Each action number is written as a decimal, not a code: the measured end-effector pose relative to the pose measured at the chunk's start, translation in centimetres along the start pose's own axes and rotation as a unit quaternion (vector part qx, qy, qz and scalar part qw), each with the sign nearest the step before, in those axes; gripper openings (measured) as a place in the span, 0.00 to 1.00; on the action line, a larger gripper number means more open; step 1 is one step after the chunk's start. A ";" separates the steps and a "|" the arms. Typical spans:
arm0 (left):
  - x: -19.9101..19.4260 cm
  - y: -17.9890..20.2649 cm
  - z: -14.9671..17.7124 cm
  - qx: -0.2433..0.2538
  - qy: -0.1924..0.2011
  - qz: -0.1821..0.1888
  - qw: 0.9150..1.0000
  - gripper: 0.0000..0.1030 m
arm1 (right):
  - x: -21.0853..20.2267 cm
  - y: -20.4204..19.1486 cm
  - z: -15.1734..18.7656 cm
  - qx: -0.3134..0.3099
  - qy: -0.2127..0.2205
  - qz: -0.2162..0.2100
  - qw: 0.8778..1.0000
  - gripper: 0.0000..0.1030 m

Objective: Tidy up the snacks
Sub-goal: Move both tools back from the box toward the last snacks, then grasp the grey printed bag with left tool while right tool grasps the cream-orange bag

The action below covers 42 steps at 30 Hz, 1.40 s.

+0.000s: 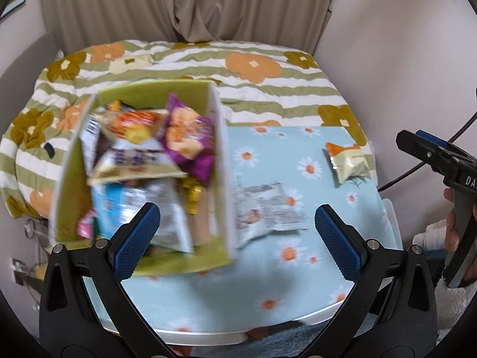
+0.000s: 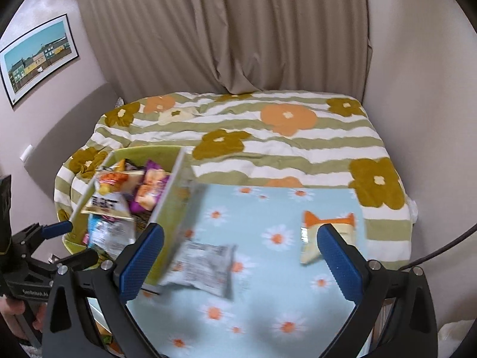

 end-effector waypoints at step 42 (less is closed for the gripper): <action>23.3 9.5 1.4 0.115 -0.136 -0.195 0.965 0.79 | 18.7 14.4 3.3 0.048 -0.142 0.019 0.989 0.99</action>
Point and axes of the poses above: each gripper's, at about its wrist camera, not at the fingertips, and x roughly the way its jaws point, y to its right, z to its underside, the point moved 1 cm from there along x, roughly the way its jaws point, and after that the axes turned 3 degrees about -y, right-handed, at the moved point
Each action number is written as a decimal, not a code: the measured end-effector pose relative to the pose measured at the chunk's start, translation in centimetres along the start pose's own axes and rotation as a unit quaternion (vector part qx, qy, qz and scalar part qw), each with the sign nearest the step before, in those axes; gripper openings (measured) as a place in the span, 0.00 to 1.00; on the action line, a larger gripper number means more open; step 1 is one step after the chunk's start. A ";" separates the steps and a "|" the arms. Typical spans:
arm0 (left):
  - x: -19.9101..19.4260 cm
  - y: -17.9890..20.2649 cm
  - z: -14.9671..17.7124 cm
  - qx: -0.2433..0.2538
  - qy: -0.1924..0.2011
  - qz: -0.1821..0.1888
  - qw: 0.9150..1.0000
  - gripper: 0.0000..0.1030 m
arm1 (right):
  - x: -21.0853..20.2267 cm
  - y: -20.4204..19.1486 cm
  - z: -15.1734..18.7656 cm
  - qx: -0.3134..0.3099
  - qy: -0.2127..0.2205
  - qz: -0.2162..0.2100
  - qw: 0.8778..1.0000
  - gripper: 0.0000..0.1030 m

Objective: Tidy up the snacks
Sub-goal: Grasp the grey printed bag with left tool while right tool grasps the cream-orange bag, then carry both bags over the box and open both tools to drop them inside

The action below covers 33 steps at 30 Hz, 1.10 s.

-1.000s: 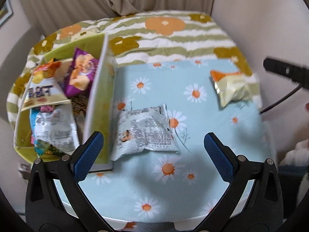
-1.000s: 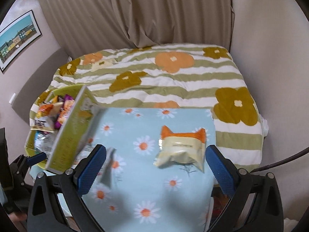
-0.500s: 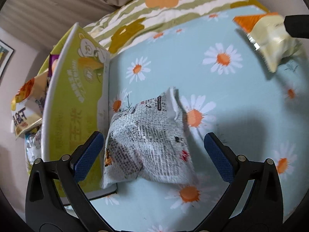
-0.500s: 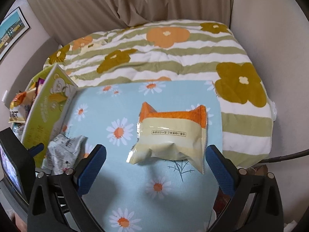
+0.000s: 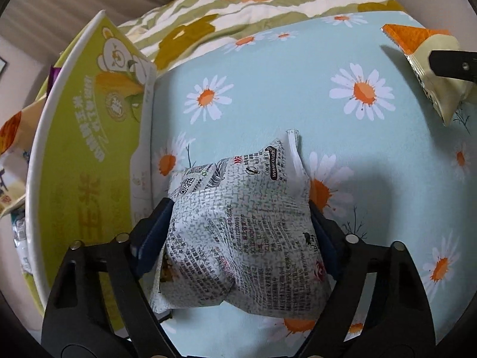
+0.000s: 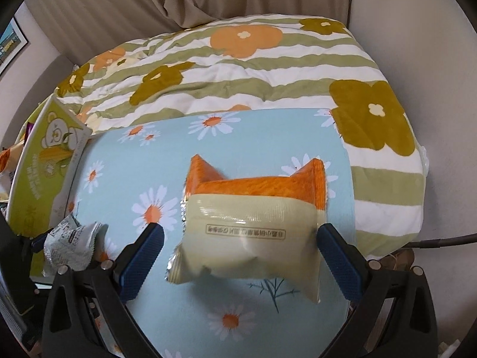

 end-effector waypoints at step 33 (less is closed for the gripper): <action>-3.9 -1.8 -0.8 -0.064 0.040 0.096 0.992 0.53 | -1.1 -2.6 1.2 -0.069 0.054 0.018 0.996 0.69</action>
Point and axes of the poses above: each gripper's, at about its wrist camera, not at the fingertips, and x roughly the way its jaws point, y to its right, z to its underside, the point moved 1 cm from there along x, roughly the way its jaws point, and after that the axes turned 3 degrees about -y, right-handed, at the moved point
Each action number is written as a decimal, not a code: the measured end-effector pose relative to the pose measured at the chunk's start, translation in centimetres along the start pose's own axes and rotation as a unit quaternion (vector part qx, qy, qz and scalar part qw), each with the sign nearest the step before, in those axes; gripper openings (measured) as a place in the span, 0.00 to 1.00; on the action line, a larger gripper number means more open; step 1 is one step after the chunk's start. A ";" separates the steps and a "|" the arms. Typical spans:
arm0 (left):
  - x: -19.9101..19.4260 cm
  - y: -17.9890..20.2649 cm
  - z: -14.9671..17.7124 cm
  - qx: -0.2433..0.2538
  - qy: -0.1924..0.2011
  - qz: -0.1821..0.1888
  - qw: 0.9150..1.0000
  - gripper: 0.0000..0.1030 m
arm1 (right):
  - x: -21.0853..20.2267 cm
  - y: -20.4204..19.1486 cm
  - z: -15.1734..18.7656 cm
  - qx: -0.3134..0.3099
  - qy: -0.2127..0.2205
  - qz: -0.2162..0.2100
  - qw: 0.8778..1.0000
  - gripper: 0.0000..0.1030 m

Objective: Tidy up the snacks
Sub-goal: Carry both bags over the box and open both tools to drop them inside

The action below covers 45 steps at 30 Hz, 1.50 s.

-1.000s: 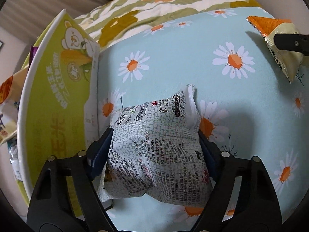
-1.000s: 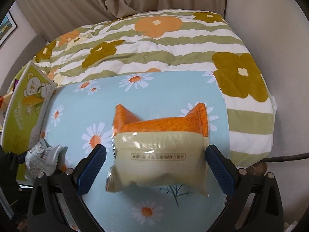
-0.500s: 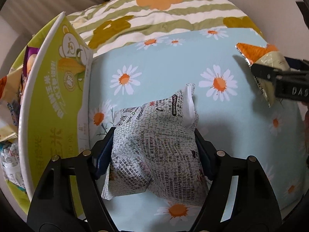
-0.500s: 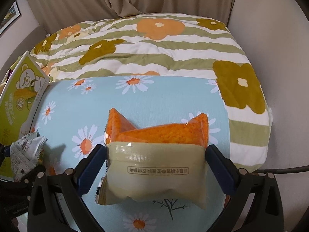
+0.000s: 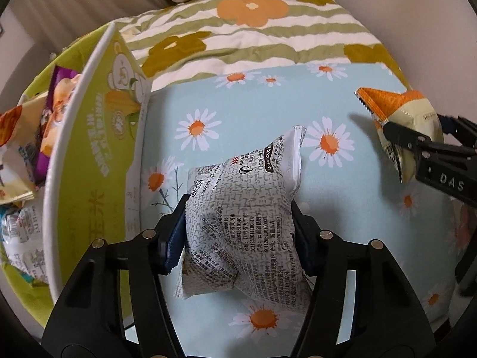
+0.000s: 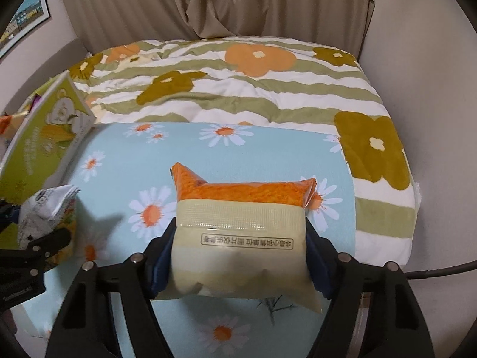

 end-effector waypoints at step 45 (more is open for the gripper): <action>-10.0 -25.1 -11.7 0.049 0.136 -0.027 0.989 0.98 | -7.2 -24.8 -11.7 -0.040 0.063 -0.085 0.994 0.69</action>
Point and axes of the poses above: each gripper's, at about its wrist camera, not at the fingertips, and x roughly the way its jaws point, y to its right, z to its underside, the point moved 1 cm from there along x, roughly the way its jaws point, and after that the axes turned 3 degrees about -y, right-handed, at the moved point
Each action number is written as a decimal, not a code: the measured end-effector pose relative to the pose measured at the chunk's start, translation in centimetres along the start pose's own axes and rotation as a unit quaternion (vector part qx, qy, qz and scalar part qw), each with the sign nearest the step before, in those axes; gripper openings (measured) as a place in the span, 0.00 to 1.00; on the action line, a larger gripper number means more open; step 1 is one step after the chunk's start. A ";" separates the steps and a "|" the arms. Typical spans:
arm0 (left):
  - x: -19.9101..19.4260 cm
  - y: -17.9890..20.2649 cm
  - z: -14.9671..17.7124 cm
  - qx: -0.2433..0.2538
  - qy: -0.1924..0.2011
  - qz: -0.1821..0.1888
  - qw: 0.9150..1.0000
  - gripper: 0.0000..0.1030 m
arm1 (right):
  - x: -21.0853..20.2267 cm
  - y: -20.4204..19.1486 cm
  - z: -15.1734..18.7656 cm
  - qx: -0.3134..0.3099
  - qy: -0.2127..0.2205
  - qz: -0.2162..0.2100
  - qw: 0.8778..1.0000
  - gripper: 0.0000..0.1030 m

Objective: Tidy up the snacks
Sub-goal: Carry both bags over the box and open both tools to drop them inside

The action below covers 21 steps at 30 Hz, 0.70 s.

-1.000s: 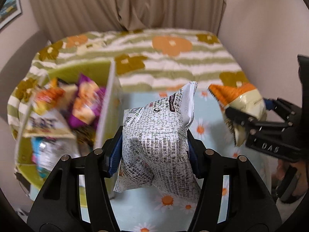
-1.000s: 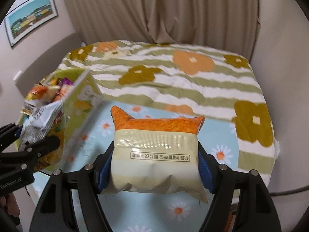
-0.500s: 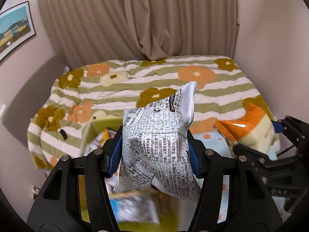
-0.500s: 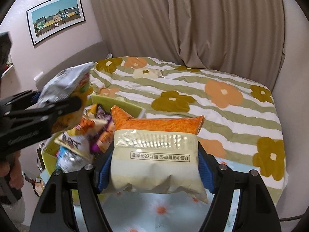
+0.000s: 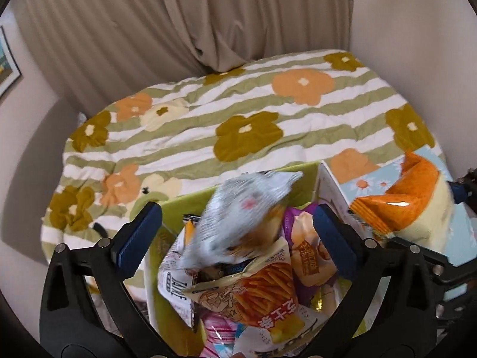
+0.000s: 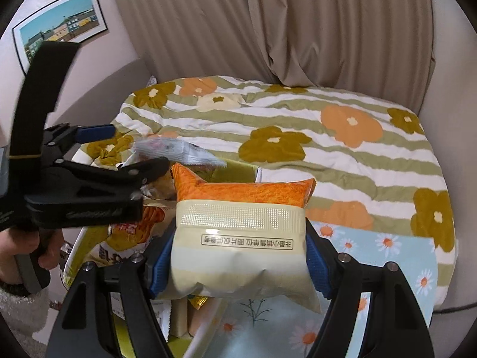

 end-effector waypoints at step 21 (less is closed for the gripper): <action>-7.0 -10.1 10.5 -0.123 -0.002 0.023 0.992 0.98 | -3.5 -7.9 1.4 -0.013 0.009 -0.021 1.000 0.70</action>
Point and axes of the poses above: each gripper's, at about its wrist camera, not at the fingertips, and x roughly the way its jaws point, y to its right, z to its underside, the point moved 1 cm from there along x, roughly the way its jaws point, and after that the axes turned 3 degrees about -y, right-handed, at the moved point
